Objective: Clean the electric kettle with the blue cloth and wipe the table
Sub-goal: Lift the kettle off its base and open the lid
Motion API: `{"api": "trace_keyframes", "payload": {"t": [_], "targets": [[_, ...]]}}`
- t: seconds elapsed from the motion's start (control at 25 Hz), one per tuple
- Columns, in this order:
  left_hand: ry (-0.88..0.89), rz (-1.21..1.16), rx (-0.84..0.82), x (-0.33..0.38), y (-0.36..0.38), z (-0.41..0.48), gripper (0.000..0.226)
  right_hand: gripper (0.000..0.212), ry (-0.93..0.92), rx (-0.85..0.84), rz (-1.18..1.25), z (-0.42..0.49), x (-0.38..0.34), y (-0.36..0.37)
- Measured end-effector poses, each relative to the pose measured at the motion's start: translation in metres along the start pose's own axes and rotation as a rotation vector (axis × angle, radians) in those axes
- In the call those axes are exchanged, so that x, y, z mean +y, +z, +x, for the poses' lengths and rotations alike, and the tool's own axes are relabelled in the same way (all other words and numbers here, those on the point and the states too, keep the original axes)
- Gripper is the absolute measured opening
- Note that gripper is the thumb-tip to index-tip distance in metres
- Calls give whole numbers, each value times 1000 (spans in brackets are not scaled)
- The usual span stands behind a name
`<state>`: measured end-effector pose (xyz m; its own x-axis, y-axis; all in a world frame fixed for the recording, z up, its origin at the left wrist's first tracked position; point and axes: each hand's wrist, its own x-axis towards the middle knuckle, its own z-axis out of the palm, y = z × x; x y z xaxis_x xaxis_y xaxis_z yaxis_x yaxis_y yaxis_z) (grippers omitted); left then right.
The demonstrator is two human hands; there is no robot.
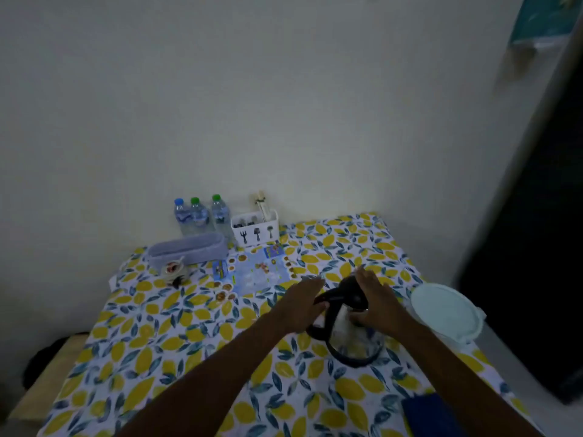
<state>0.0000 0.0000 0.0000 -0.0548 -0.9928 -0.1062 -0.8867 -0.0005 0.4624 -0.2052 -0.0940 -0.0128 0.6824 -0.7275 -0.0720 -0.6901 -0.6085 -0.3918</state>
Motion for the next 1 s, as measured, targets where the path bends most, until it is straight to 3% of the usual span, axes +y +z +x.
{"api": "trace_keyframes", "payload": {"t": [0.16,0.32,0.56,0.76,1.0], "targets": [[-78,-257,79,-1,49,-5,60,102,-36,166,56,-7,13,38],[-134,-279,175,-9,53,20,41,90,-15,296,30,2,9,38],[-209,-470,254,0,63,36,22,94,-2,326,91,1,14,52],[-253,-680,336,15,61,25,21,95,17,321,153,-2,11,48],[-323,-755,385,0,37,-31,23,89,-143,344,147,-26,-29,41]]}}
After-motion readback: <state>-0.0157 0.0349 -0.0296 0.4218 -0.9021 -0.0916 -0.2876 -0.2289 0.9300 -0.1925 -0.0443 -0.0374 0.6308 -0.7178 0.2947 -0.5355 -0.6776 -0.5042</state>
